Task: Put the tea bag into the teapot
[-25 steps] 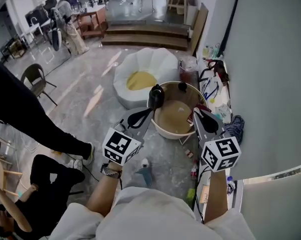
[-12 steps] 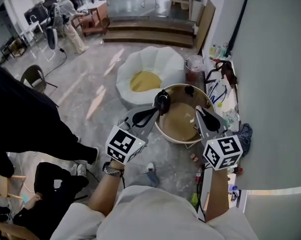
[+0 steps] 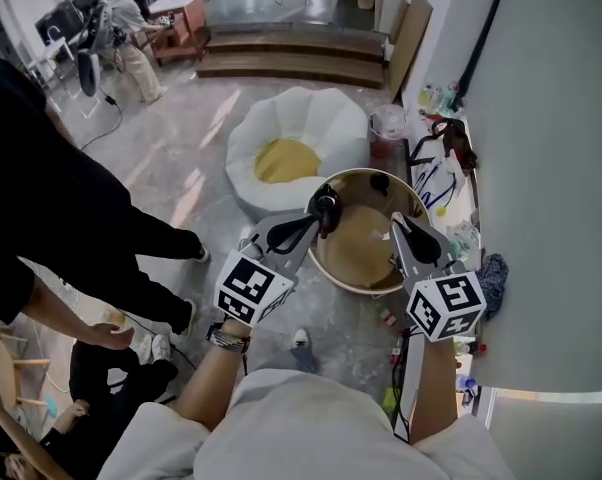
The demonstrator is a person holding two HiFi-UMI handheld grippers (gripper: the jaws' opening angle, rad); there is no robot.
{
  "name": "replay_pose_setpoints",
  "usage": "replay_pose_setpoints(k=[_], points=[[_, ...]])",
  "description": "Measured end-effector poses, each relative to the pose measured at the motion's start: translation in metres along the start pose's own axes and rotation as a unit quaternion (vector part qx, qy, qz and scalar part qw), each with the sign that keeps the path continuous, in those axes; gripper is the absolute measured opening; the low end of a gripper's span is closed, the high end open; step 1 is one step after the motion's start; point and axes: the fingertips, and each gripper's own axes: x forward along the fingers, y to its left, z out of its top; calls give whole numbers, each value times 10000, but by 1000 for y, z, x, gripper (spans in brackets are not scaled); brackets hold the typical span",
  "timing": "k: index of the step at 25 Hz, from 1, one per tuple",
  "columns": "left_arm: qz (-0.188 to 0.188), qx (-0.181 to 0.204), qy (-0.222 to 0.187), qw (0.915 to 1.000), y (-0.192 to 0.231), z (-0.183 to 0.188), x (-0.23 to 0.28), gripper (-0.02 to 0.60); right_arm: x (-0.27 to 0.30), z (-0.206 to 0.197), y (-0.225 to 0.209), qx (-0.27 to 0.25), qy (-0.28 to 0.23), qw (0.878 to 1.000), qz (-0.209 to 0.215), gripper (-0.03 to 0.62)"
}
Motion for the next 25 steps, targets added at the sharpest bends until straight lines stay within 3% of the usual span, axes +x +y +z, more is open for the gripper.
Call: replay_pose_setpoints(k=[7, 16, 25], points=[[-17, -88, 95, 9999, 45, -14, 19, -2, 47, -3, -1, 7, 132, 9999, 23, 46], [-23, 63, 243, 9997, 98, -20, 38, -2, 98, 1, -3, -20, 303, 9995, -3, 48], [104, -40, 253, 9996, 132, -31, 47, -2, 138, -12, 2, -45, 473, 9987, 171, 46]])
